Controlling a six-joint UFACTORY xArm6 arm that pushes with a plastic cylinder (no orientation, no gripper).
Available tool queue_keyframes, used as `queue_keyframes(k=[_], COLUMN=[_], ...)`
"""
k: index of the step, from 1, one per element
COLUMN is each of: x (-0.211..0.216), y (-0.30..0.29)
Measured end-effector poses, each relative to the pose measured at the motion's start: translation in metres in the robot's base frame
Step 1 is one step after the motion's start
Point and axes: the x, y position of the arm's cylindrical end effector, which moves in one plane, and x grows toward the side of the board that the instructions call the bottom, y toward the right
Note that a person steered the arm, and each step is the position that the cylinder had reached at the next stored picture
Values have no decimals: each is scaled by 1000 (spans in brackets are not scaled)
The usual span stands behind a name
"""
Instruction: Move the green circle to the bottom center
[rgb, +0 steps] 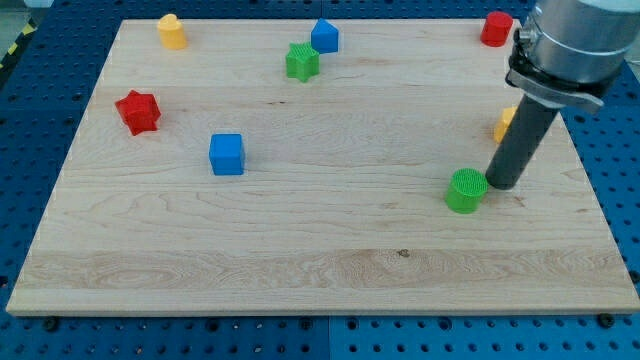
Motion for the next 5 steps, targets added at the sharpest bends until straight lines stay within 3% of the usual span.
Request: queue_keyframes(k=[2,5], x=[16,2], y=[-23,-22])
